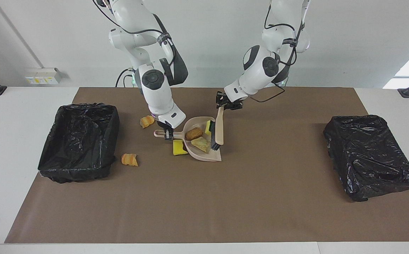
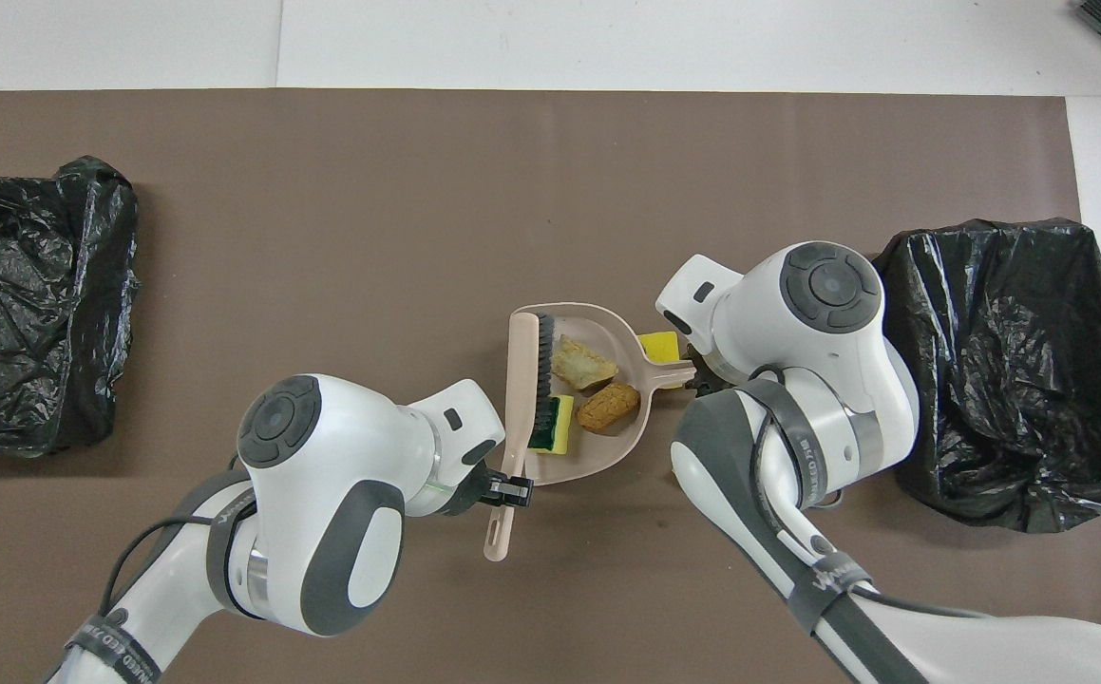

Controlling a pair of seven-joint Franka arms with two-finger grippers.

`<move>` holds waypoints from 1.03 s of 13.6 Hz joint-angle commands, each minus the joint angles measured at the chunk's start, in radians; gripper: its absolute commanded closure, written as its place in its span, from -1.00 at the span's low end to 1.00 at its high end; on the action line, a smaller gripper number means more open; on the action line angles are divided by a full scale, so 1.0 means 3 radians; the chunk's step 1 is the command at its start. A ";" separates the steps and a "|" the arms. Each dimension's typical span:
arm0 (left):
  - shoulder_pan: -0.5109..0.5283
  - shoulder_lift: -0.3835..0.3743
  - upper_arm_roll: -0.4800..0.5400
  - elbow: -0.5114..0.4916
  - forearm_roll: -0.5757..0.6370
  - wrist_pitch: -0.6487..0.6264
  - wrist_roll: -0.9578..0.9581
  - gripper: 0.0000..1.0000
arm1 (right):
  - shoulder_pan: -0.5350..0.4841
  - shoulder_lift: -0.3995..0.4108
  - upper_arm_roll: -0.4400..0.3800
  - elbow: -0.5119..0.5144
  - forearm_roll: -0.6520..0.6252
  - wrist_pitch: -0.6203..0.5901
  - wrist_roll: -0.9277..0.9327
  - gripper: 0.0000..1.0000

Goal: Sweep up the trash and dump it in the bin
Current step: 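Sweep the remaining pieces into the dustpan again with the left gripper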

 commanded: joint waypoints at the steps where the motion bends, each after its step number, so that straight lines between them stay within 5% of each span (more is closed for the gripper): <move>1: -0.0094 -0.0020 0.0042 -0.0077 -0.0126 0.0120 0.0069 1.00 | -0.0010 -0.0105 0.0020 -0.0115 0.0109 0.0065 -0.0080 1.00; 5: -0.0262 -0.0076 0.0042 -0.0301 -0.0136 0.0064 0.0110 1.00 | 0.0133 -0.0059 0.0015 -0.0120 0.0104 0.0193 -0.0039 1.00; 14: -0.0048 -0.0122 0.0083 -0.0195 -0.0095 -0.0973 0.0263 1.00 | 0.0210 -0.0033 0.0015 -0.0146 0.0104 0.0280 0.0053 1.00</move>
